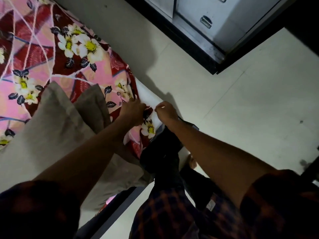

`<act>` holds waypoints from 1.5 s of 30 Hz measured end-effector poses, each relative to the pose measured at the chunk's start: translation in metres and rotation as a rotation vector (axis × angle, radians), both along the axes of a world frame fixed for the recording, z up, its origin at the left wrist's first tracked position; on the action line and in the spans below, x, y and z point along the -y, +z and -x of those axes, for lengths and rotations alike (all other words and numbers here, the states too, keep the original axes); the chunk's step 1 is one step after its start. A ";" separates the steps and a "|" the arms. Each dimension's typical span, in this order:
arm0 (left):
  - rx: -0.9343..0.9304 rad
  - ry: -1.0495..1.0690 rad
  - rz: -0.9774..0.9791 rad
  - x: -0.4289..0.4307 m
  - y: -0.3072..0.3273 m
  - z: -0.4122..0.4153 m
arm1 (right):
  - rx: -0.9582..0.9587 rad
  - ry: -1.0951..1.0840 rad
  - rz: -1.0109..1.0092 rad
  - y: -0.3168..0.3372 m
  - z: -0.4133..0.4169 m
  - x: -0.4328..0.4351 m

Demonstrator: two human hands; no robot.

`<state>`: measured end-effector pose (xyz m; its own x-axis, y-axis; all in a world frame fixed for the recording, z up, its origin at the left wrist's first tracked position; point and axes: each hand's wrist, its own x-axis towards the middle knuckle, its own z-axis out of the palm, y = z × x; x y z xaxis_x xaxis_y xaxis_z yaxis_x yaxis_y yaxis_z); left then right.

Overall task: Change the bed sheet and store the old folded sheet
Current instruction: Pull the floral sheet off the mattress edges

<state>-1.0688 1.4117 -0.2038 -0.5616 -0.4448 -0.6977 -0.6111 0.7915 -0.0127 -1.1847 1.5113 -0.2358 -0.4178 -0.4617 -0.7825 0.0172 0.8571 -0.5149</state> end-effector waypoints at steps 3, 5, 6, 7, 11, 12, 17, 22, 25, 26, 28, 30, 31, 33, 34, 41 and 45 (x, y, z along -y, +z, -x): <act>0.045 0.045 -0.021 -0.012 -0.009 0.005 | 0.125 0.003 -0.016 0.002 0.021 -0.025; -0.078 0.126 -0.012 -0.014 0.000 0.004 | 0.142 0.023 -0.028 0.008 0.027 -0.044; -0.156 0.151 0.015 -0.014 0.007 0.001 | 0.122 0.045 -0.037 0.011 0.027 -0.054; -0.225 0.174 0.047 -0.015 0.016 -0.005 | 0.103 0.056 -0.038 0.015 0.024 -0.064; -0.439 0.251 0.145 -0.024 0.053 -0.039 | 0.109 0.057 0.002 0.020 0.004 -0.092; -0.500 0.252 0.182 -0.028 0.061 -0.051 | 0.099 0.061 0.025 0.017 -0.002 -0.098; -0.704 0.366 0.234 -0.052 0.091 -0.126 | 0.009 0.124 0.143 0.049 -0.044 -0.117; -0.788 0.539 0.324 -0.100 0.124 -0.231 | -0.011 0.059 0.260 0.083 -0.111 -0.157; -0.738 0.635 0.324 -0.142 0.132 -0.302 | 0.008 0.006 0.323 0.088 -0.164 -0.191; -0.704 0.667 0.321 -0.158 0.134 -0.326 | 0.021 -0.012 0.328 0.085 -0.182 -0.202; -0.617 0.702 0.287 -0.190 0.137 -0.372 | 0.046 -0.027 0.314 0.074 -0.223 -0.228; -0.551 0.683 0.270 -0.215 0.138 -0.416 | 0.116 -0.043 0.286 0.070 -0.266 -0.250; -0.524 0.675 0.271 -0.225 0.140 -0.437 | 0.151 -0.035 0.276 0.079 -0.288 -0.260; -0.465 0.678 0.277 -0.239 0.142 -0.473 | 0.208 0.021 0.250 0.095 -0.326 -0.274; -0.443 0.683 0.275 -0.243 0.146 -0.486 | 0.235 0.053 0.242 0.105 -0.342 -0.278; -0.491 0.758 0.257 -0.239 0.157 -0.549 | 0.375 0.032 0.240 0.133 -0.443 -0.265; -0.692 0.681 0.223 -0.223 0.151 -0.585 | 0.470 -0.178 0.315 0.140 -0.500 -0.240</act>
